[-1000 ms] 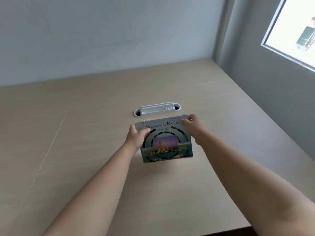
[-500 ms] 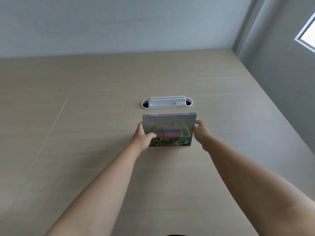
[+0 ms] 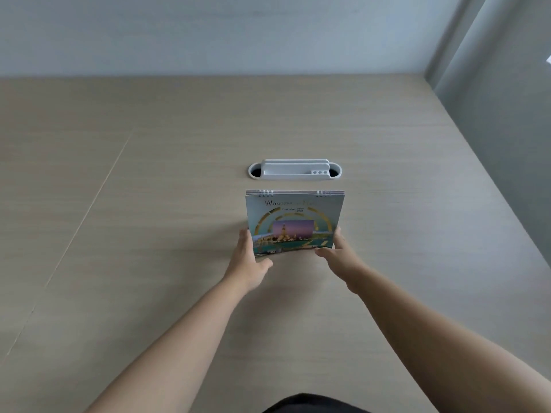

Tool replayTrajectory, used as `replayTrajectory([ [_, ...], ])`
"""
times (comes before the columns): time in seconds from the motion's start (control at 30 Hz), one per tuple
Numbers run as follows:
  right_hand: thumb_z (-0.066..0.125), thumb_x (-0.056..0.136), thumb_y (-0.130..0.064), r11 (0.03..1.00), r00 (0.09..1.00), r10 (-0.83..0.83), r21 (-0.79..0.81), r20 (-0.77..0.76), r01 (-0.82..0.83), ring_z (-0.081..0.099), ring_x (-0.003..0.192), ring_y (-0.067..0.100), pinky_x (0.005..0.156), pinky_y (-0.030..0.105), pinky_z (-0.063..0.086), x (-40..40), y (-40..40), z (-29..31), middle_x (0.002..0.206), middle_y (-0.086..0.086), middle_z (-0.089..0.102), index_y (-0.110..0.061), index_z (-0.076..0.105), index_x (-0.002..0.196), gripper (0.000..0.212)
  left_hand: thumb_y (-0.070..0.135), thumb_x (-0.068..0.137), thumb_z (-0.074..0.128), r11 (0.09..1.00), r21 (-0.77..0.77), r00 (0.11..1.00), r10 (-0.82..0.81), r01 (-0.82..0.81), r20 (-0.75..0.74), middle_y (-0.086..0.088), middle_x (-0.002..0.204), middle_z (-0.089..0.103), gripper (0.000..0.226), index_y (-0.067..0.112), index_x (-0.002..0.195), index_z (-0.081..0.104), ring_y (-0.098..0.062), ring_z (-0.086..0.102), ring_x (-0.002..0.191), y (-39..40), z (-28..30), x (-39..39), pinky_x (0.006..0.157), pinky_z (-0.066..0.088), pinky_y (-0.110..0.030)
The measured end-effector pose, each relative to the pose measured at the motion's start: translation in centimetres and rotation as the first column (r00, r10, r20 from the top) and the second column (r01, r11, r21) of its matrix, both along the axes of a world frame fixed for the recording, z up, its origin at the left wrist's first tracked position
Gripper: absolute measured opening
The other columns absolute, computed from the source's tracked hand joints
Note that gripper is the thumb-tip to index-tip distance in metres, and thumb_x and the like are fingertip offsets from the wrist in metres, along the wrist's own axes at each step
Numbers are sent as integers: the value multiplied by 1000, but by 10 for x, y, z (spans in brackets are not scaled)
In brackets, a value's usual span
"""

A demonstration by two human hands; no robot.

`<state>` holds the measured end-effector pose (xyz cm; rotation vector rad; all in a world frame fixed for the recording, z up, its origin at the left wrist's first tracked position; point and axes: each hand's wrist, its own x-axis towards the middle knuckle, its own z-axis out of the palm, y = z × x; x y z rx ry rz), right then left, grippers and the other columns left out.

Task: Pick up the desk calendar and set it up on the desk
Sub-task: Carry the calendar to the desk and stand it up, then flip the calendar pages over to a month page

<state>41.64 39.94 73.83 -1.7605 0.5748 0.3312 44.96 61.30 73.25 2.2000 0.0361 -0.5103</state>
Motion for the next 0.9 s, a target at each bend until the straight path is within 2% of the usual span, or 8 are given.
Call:
replayTrajectory([
  [0.07,58,76,-25,1000,1000,21,13,-8,-21,43,131,23,103,37,40,-3,-1,-1,145,1,45,-27,30,147,77,20,86,62,998,64,997,16,-21,78,5,140,40,71,14,148,28,-20,41,134,3,2,-5,106,35,-27],
  [0.1,58,79,-23,999,1000,5,32,-7,-5,45,130,23,100,35,40,-4,-2,-1,144,2,47,-26,32,147,73,19,88,61,995,80,992,51,-61,113,1,139,46,63,13,145,35,-20,47,128,6,2,-5,104,39,-28],
  [0.2,55,88,-9,988,992,-125,91,-8,125,48,124,20,92,31,36,-7,-8,-1,140,-1,48,-22,32,150,67,15,91,60,986,57,983,149,-155,110,-7,117,65,39,14,128,50,-19,61,94,11,2,-4,78,47,-27],
  [0.3,58,86,-7,980,984,-176,92,8,175,55,114,20,86,32,41,-12,-13,0,136,0,53,-19,39,143,61,14,89,62,985,76,983,143,-152,116,-4,101,68,33,15,121,54,-22,65,89,16,-1,-2,77,52,-30],
  [0.43,67,85,-12,962,963,-270,45,15,269,63,82,16,63,27,48,-19,-19,5,101,5,64,-15,52,119,37,16,87,66,985,66,982,151,-159,112,-3,91,71,33,18,119,58,-26,71,86,20,-2,1,80,58,-40],
  [0.6,78,75,-13,944,939,-329,30,105,327,45,52,13,45,25,35,-28,-27,3,67,3,57,-16,60,77,19,19,82,73,984,2,978,176,-177,115,-5,86,72,34,16,114,61,-27,71,82,21,-5,3,77,59,-40],
  [0.77,79,75,-16,936,933,-335,-69,132,345,61,61,20,56,34,52,-32,-26,4,69,8,68,-15,64,69,16,17,77,79,983,-33,975,185,-182,119,-7,83,71,27,22,94,59,-25,67,79,23,-6,3,74,57,-36],
  [0.9,78,75,-22,914,916,-365,-124,164,387,64,65,20,50,26,42,-36,-18,6,74,6,72,-15,66,70,15,14,75,80,983,-47,977,182,-177,111,-1,75,64,25,17,90,61,-20,61,73,25,-6,5,76,58,-38],
])
